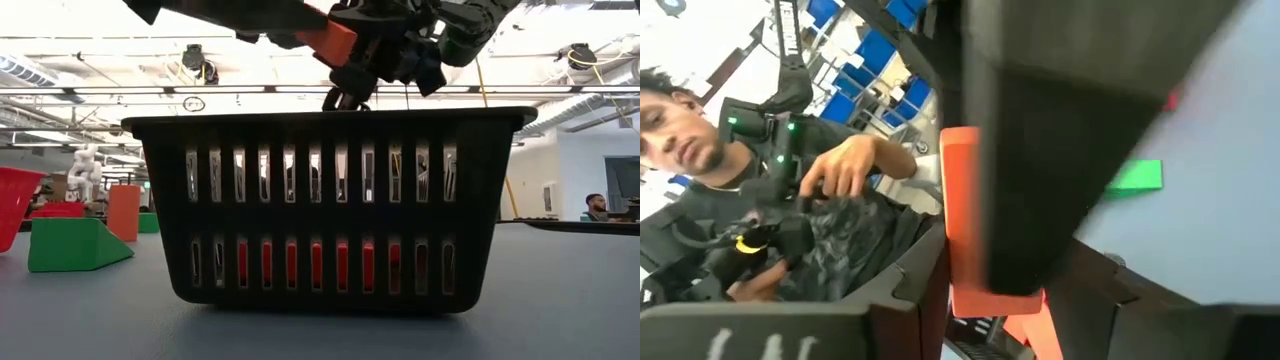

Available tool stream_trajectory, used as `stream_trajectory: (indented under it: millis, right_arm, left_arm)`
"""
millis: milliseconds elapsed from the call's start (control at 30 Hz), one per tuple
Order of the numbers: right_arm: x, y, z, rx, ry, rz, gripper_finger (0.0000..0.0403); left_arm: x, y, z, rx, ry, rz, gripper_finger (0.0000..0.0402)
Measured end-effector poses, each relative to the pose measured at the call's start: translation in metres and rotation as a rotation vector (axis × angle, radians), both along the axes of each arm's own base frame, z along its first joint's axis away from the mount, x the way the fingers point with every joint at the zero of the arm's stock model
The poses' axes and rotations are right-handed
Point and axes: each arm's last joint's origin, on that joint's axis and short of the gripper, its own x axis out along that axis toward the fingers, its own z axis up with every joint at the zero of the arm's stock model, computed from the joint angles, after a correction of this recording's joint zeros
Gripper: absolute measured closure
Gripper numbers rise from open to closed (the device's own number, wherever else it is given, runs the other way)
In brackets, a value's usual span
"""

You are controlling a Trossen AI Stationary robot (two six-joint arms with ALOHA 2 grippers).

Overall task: Sort & place blocks by color
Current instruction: Put the orange block into the red bin

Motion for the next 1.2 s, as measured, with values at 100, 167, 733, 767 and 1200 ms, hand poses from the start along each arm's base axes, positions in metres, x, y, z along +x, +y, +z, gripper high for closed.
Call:
stream_trajectory:
  millis: [100,167,733,767,1200]
  right_arm:
    - [0.0,0.0,0.0,-0.001,-0.004,0.001,0.0277]
    - [0.0,0.0,0.0,-0.001,-0.003,0.0,0.0277]
    - [0.001,-0.002,0.001,-0.052,-0.058,-0.025,0.0228]
    - [0.001,-0.002,0.002,-0.056,-0.068,-0.024,0.0225]
    - [0.0,-0.006,0.0,-0.151,-0.162,0.004,0.0216]
  left_arm:
    - [0.0,0.001,-0.001,0.001,0.014,0.002,0.0153]
    - [0.0,0.002,-0.002,-0.001,0.019,-0.003,0.0185]
    - [-0.005,0.003,0.002,-0.01,0.03,-0.058,0.0346]
    - [-0.007,0.004,0.005,-0.015,0.027,-0.052,0.0346]
    - [-0.097,-0.019,0.054,-0.232,0.183,0.291,0.0346]
